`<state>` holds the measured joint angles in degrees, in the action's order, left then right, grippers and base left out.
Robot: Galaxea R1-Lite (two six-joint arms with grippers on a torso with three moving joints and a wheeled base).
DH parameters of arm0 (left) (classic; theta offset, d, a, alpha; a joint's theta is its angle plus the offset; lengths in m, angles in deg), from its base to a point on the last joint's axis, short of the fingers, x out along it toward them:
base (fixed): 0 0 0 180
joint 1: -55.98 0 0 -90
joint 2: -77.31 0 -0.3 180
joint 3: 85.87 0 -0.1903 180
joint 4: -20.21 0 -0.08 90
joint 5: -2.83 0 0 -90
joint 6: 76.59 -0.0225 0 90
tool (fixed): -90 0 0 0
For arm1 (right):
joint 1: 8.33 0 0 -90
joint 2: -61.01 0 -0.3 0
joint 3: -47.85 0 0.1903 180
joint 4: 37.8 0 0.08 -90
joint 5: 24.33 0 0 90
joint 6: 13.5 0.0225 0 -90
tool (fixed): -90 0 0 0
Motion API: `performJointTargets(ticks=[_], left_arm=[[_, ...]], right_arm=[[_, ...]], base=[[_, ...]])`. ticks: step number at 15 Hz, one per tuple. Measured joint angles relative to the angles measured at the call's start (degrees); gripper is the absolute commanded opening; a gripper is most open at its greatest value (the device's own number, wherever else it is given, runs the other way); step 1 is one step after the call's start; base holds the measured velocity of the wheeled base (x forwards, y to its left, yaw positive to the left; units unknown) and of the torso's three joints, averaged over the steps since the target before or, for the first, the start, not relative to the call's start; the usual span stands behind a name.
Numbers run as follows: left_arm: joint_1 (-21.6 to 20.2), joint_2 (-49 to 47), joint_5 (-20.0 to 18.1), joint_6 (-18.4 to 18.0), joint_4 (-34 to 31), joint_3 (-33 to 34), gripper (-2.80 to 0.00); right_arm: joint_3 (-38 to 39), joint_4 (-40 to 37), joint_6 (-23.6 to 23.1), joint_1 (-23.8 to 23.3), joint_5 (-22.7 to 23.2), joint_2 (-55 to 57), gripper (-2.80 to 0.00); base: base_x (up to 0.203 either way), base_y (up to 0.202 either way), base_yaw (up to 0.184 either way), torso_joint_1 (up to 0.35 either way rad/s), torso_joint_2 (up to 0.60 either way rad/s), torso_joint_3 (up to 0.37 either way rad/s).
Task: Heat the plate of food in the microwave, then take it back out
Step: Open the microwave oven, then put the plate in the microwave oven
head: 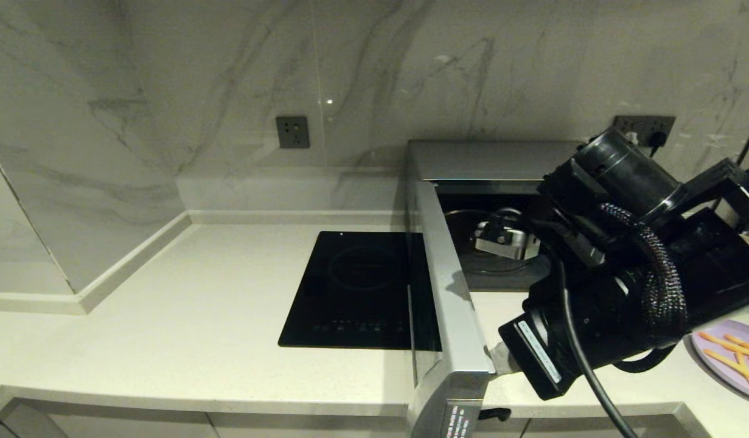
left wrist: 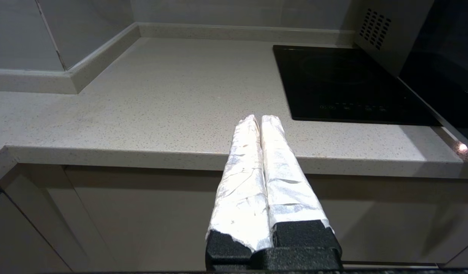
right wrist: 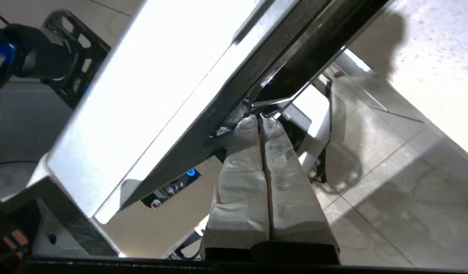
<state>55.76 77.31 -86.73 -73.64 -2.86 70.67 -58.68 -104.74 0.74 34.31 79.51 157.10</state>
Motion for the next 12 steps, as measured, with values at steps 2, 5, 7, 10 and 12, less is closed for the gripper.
performJointTargets(ticks=[2,5,7,10,12], left_arm=[[0.0,0.0,0.0,0.0,0.0,0.0,-2.80],[0.0,0.0,0.0,0.0,0.0,0.0,-2.80],[0.0,0.0,0.0,0.0,0.0,0.0,-2.80],[0.0,0.0,0.0,0.0,0.0,0.0,-2.80],[0.0,0.0,0.0,0.0,0.0,0.0,-2.80]], right_arm=[[-0.3,0.1,0.0,1.0,-1.0,0.6,-2.80],[-0.3,0.1,0.1,1.6,-1.8,0.9,-2.80],[0.0,0.0,0.1,1.7,-1.8,0.9,-2.80],[0.2,-0.1,0.2,1.8,-1.8,0.7,-2.80],[0.7,-0.1,1.3,1.8,-2.9,0.4,-2.80]], base=[[0.000,0.000,0.000,0.000,0.00,0.000],[0.000,0.000,0.000,0.000,0.00,0.000],[0.000,0.000,0.000,0.000,0.00,0.000],[0.000,0.000,0.000,0.000,0.00,0.000],[0.000,0.000,0.000,0.000,0.00,0.000]])
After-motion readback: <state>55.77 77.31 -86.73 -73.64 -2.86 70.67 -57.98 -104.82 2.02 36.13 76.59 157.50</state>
